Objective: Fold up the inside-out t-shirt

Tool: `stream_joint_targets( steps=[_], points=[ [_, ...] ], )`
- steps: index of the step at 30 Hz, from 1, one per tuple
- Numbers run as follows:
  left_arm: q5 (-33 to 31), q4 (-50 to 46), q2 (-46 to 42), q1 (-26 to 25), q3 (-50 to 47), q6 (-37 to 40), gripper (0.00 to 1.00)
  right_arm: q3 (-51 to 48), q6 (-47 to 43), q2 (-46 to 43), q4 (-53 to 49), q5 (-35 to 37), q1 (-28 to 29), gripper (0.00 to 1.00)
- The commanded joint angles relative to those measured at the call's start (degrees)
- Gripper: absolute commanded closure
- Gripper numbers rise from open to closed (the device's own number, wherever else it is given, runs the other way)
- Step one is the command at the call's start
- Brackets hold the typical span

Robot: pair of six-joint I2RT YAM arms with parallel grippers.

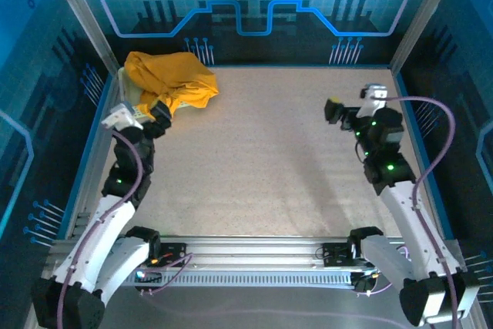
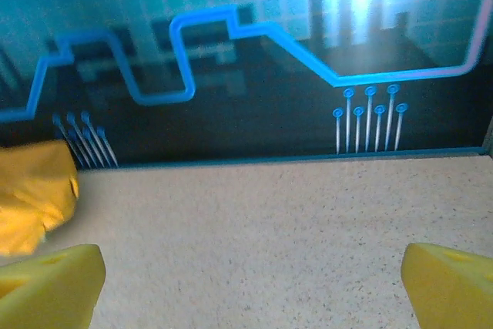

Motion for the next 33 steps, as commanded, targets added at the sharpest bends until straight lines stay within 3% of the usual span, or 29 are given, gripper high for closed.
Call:
stream_joint_targets(
  steps=[1, 4, 7, 9, 12, 15, 22, 28, 33],
  points=[
    [3.21, -14.73, 1.76, 4.36, 6.05, -8.69, 0.01, 1.15, 11.06, 0.43, -14.58, -7.84, -6.21, 0.00],
    [15.59, -13.78, 7.32, 8.40, 10.89, -4.86, 0.01, 0.29, 14.79, 0.91, -11.54, -18.61, -12.40, 0.00],
    [22.84, -14.71, 14.09, 10.58, 15.91, -4.81, 0.01, 1.12, 15.39, 2.13, -11.50, -21.41, -14.72, 0.00],
    [24.17, -18.45, 19.88, 10.87, 21.42, -4.66, 0.01, 1.42, 14.59, 3.24, -12.87, -20.61, -14.77, 0.00],
    [20.46, -28.03, 32.00, 10.90, 33.39, -3.72, 0.01, 4.75, 13.18, 5.57, -15.72, -18.67, -13.74, 0.00],
    [16.10, -35.22, 42.23, 11.50, 43.09, -3.81, 0.01, 6.44, 10.21, 7.43, -18.06, -14.99, -10.16, 0.00],
    [18.07, -47.18, 65.45, 14.42, 64.61, -6.46, 0.01, 9.79, 4.51, 9.51, -21.73, -1.42, 4.59, 0.00],
    [20.31, -56.78, 83.53, 14.71, 85.33, -5.46, 0.01, 10.30, 3.33, 11.63, -21.74, 2.61, 13.77, 0.00],
    [22.02, -59.34, 93.58, 14.91, 95.72, -5.34, 0.01, 9.66, 2.96, 13.54, -21.65, 5.28, 19.02, 0.00]
  ],
)
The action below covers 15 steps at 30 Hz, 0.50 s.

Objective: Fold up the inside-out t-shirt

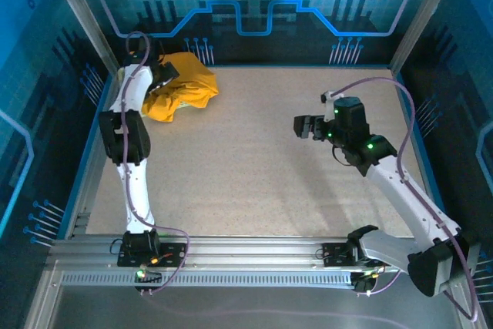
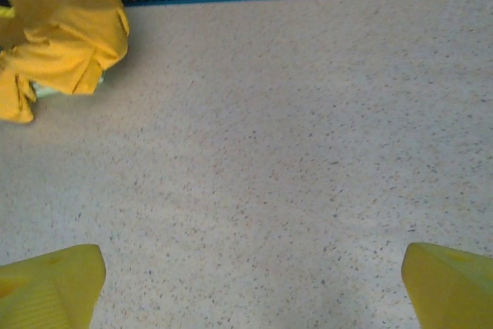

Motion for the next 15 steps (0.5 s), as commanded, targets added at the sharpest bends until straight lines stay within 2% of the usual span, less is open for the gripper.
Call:
stream_joint_targets(
  steps=[1, 11, 13, 15],
  points=[
    [2.79, -5.94, 4.85, 0.35, 6.32, 0.00, 0.01, 0.79, -1.03, 0.99, -1.19, 4.20, 2.85, 0.00],
    [8.58, -1.37, 13.67, 0.55, 9.63, -0.82, 0.02, 0.56, -0.50, 1.46, -1.50, 6.91, 6.62, 0.00],
    [8.68, -1.12, 14.73, 0.76, 10.55, -0.92, 0.07, 0.48, -0.33, 1.15, -1.66, 6.88, 6.81, 0.00],
    [9.60, -0.13, 15.60, 1.40, 10.60, -1.34, 0.16, 0.18, -0.16, 0.77, -1.78, 6.81, 7.05, 0.00]
  ],
)
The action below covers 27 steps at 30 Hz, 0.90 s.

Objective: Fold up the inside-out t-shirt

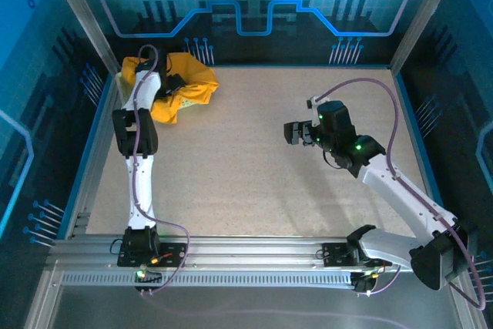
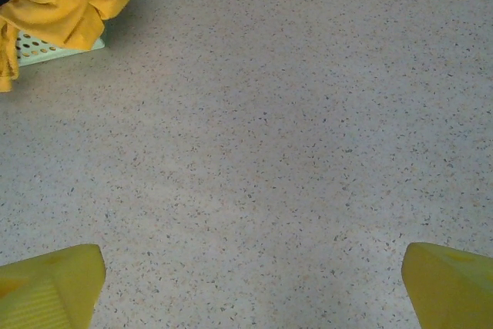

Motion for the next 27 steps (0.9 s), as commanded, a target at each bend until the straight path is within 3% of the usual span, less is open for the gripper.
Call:
stream_joint_targets(
  steps=[1, 8, 16, 27],
  points=[
    [3.40, 0.30, 2.27, 1.39, 1.95, -1.12, 0.21, 0.10, 0.13, -1.20, -1.31, 1.53, 1.02, 0.00],
    [5.76, 1.39, 2.28, 3.33, 3.44, -0.87, 0.67, -0.50, 0.74, -2.52, -2.49, 1.96, 1.22, 0.00],
    [6.27, 3.30, -3.75, 6.86, 5.68, -2.02, 0.99, -0.94, 1.44, -5.14, -3.50, 2.06, 1.39, 0.00],
    [7.53, 5.61, -18.07, 7.57, 5.21, -1.46, 1.00, -1.86, 1.85, -7.73, -4.32, 2.46, 1.63, 0.00]
  ],
)
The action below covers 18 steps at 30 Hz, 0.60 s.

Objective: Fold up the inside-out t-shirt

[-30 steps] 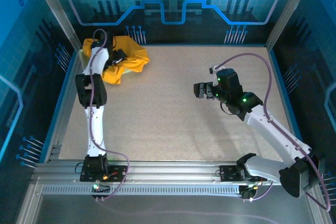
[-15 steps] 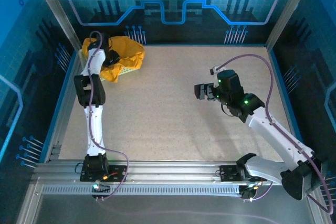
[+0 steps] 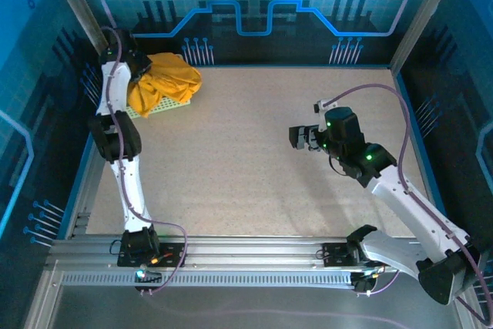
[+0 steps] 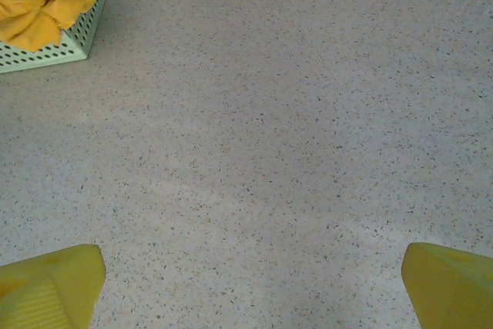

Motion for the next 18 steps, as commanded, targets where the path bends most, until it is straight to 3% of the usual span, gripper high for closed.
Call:
stream_joint_targets(
  steps=[1, 10, 18],
  points=[
    [2.35, 2.68, -8.65, -0.66, 1.25, 0.05, 1.00, -0.61, 0.91, -1.38, -1.21, 1.19, 0.80, 0.00],
    [3.90, 3.97, -22.81, -6.55, -0.29, 2.15, 1.00, -1.60, 0.89, -2.61, -1.67, 1.20, 0.80, 0.00],
    [-0.37, 7.40, -39.07, -21.34, -15.70, 4.18, 1.00, -2.20, 1.47, -3.70, -2.56, 2.30, 0.79, 0.00]
  ],
)
